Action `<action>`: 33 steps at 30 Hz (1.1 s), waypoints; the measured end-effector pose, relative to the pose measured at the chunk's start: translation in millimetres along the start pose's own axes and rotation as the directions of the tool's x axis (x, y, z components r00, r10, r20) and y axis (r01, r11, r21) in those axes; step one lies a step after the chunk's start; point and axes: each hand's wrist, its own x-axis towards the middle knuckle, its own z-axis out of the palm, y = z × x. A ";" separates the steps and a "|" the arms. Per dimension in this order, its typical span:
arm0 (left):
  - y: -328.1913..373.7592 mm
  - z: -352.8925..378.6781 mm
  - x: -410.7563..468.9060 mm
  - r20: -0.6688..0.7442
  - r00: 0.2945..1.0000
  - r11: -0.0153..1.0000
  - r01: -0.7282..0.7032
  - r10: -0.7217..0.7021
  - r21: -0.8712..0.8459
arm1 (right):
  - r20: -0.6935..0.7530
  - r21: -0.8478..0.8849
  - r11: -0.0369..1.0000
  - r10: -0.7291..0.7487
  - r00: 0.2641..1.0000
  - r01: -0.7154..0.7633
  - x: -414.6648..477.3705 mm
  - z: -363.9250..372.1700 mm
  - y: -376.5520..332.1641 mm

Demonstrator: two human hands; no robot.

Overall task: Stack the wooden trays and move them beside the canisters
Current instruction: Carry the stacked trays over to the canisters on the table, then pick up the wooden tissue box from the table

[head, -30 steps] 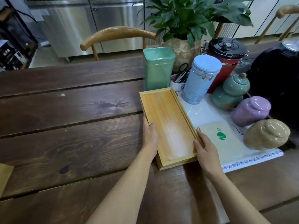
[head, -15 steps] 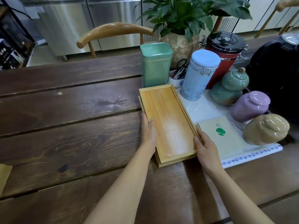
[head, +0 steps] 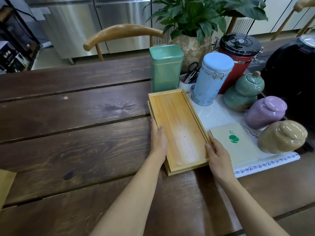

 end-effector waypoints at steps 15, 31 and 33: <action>9.3 -6.1 -9.0 -0.003 1.000 0.996 0.003 -0.003 0.087 | -0.002 -0.022 1.000 -0.010 1.000 0.010 -3.4 -2.1 -8.0; 83.4 -241.0 -96.2 -0.256 0.894 0.849 -0.210 0.367 0.486 | 0.392 -0.210 0.828 -0.416 0.821 0.520 -64.3 130.3 -130.9; 91.1 -284.7 -111.0 -0.349 0.825 0.813 -0.207 0.444 0.544 | 0.468 -0.180 0.822 -0.412 0.782 0.541 -81.3 168.1 -150.2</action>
